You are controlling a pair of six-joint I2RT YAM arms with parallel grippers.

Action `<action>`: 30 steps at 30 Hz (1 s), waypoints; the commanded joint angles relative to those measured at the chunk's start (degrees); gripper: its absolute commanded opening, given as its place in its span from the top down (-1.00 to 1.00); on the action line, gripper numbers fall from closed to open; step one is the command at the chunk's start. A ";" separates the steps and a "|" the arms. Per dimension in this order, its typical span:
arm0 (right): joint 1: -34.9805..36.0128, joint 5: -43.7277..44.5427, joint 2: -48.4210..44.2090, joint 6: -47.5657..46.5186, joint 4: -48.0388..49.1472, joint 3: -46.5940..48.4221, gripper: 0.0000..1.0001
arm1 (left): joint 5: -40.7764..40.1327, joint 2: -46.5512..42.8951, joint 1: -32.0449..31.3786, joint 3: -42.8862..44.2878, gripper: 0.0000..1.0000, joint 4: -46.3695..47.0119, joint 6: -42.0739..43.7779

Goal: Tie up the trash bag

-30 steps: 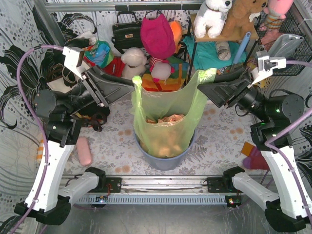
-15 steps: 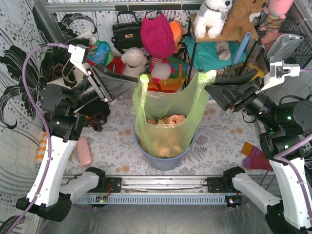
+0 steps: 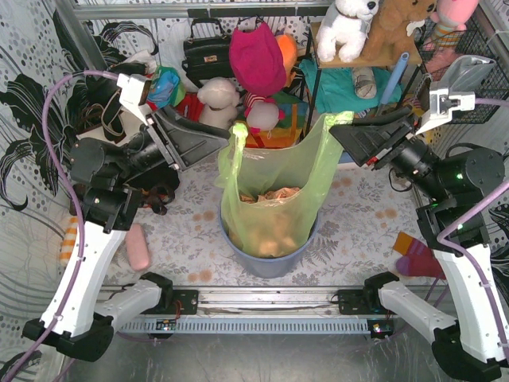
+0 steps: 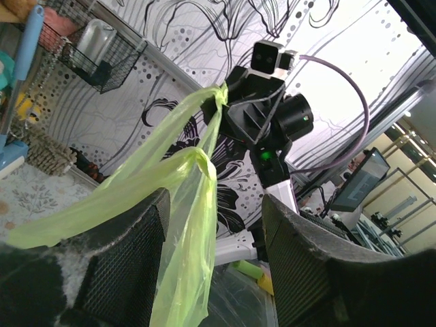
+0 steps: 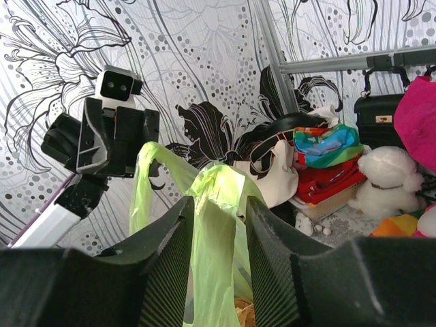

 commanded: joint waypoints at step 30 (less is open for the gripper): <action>0.29 -0.26 0.32 1.14 3.52 0.41 0.55 | -10.78 0.56 -9.55 4.17 0.08 -8.54 8.17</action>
